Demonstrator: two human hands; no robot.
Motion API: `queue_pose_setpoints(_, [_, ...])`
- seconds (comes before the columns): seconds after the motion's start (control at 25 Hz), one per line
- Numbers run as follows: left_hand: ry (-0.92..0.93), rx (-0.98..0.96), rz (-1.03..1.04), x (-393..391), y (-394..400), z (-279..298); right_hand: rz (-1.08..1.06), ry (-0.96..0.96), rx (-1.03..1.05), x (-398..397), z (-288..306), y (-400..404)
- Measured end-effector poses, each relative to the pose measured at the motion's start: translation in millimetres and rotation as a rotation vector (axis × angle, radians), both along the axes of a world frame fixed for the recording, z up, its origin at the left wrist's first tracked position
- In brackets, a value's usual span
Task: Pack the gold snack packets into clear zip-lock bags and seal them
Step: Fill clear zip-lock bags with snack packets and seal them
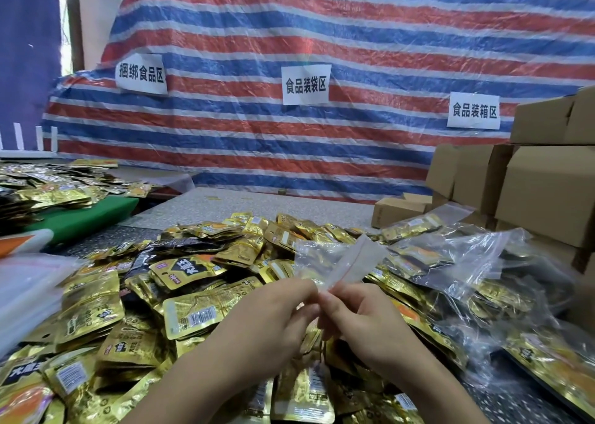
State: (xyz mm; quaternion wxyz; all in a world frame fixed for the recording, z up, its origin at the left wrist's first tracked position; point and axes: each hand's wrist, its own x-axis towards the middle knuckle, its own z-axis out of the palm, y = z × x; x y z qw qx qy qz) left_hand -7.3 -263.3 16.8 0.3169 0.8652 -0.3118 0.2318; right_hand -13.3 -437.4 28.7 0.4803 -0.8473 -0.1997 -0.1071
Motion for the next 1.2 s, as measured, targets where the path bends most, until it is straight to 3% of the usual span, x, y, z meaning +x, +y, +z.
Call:
queue_pose_setpoints(0.2, [0.152, -0.156, -0.122, 3, 0, 4, 0.051, -0.034, -0.039, -1, 4, -5])
queue_pose_setpoints(0.32, [0.02, -0.155, 0.106, 11, -2, 1, 0.056, -0.092, -0.074, -4, 8, -6])
queue_pose_setpoints(0.4, [0.006, -0.295, 0.318, 18, 6, 3, -0.006, -0.134, -0.029, -4, 11, -11])
queue_pose_setpoints(0.52, [0.016, -0.496, 0.419, 23, 20, 7, -0.201, -0.2, 0.111, 1, 13, -20])
queue_pose_setpoints(0.68, [-0.107, -0.507, 0.352, 16, 15, 9, -0.353, -0.185, 0.191, 4, 9, -23])
queue_pose_setpoints(0.84, [-0.191, -0.505, 0.319, 11, 13, 12, -0.414, -0.187, 0.031, -3, 9, -16])
queue_pose_setpoints(1.04, [-0.336, -0.265, 0.249, 5, 7, 13, -0.389, -0.638, -0.279, -13, 19, -9])
queue_pose_setpoints(1.2, [-0.435, -0.21, 0.216, 2, 9, 16, -0.322, -0.656, -0.393, -13, 54, -17])
